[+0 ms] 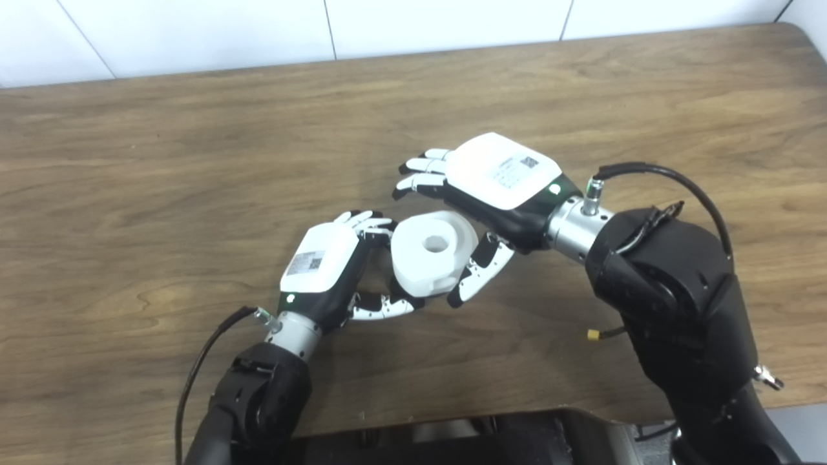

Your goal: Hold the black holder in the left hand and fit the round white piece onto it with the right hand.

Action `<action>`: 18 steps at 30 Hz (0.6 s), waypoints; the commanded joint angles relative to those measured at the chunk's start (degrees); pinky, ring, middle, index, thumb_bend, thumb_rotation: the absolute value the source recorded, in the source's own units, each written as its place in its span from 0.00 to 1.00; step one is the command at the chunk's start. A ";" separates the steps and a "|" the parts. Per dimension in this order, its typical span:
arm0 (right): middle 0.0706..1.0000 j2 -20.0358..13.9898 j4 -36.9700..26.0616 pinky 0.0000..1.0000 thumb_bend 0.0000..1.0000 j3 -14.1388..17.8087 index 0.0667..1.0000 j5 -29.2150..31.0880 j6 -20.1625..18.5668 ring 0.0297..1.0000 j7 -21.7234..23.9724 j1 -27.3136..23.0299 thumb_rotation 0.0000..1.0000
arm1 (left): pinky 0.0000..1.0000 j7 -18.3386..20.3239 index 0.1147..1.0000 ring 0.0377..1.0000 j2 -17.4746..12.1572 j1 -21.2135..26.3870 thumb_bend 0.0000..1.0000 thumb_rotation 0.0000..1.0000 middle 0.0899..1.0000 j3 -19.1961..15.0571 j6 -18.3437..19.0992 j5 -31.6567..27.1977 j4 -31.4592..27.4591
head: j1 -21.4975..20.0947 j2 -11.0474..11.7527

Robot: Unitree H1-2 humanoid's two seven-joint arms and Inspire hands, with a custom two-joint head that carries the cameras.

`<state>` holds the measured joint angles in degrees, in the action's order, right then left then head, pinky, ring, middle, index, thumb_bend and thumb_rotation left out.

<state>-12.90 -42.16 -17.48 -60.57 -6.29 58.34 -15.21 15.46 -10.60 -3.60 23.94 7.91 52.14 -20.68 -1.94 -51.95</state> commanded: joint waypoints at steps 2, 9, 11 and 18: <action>0.92 0.52 -2.19 0.79 1.00 0.99 0.85 0.46 -0.03 0.92 0.25 -1.81 0.45 | 0.93 1.03 0.42 0.87 -0.31 -0.64 0.52 0.05 0.77 0.79 0.02 0.39 1.97 | 0.10 0.29; 0.92 0.49 -3.42 0.79 1.00 2.70 0.86 0.88 -0.80 0.93 2.65 -2.68 0.50 | 0.94 0.07 0.42 0.87 -0.65 -0.66 0.52 0.05 0.77 0.49 -0.39 -0.83 2.82 | 0.05 0.79; 0.92 0.21 -3.69 0.79 1.00 3.33 0.86 1.26 -1.02 0.93 3.45 -2.94 0.50 | 0.93 0.22 0.42 0.87 -0.59 -0.67 0.51 0.05 0.76 0.46 -0.08 -1.00 2.83 | 0.34 0.83; 0.91 -1.13 -4.26 0.80 1.00 5.25 0.86 2.27 -1.43 0.94 5.42 -4.14 0.52 | 0.93 1.13 0.43 0.87 -0.89 -0.79 0.51 0.06 0.76 0.87 0.42 -0.01 2.12 | 1.56 0.91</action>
<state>-13.60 -44.58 -13.08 -58.94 -7.44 63.85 -17.07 14.02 -10.71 -3.54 23.93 7.56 51.40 -19.70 -0.70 -51.24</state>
